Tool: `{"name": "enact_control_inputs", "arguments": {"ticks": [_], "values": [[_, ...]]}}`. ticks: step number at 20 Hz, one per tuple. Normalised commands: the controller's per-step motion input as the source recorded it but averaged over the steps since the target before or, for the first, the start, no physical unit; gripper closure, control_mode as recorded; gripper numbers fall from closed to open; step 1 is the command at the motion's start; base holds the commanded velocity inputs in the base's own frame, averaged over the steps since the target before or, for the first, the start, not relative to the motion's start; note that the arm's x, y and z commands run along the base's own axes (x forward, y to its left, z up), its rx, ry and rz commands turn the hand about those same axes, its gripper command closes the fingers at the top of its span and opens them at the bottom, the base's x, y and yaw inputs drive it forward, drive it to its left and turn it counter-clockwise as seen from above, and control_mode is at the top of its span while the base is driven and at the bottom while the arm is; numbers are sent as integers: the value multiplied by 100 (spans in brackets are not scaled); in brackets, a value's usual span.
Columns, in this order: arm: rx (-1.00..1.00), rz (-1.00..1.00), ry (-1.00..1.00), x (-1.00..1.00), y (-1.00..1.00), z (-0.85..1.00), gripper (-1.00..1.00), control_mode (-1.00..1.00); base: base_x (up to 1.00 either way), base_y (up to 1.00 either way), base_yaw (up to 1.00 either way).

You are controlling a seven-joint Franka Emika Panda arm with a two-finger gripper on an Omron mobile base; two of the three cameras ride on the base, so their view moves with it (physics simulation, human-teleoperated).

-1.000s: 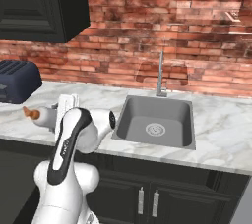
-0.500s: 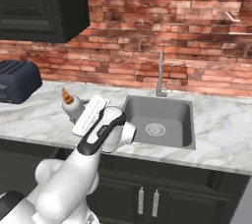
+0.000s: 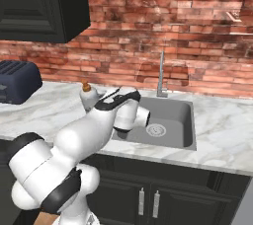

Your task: Restock the sink supplies by placing the sponge and soap dispenser on the counter and next to the sink. Make sure the soap dispenser is upright.

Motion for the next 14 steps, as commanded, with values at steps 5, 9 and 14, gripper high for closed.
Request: {"name": "enact_control_inputs", "arguments": {"ticks": [5, 9, 14], "values": [[0, 0, 7, 48, -5, -38, 100, -100, 0, 0, 0], [1, 0, 3, 46, 0, -35, 100, -100, 0, 0, 0], [0, 0, 5, 41, 0, -15, 100, -100, 0, 0, 0]]}}
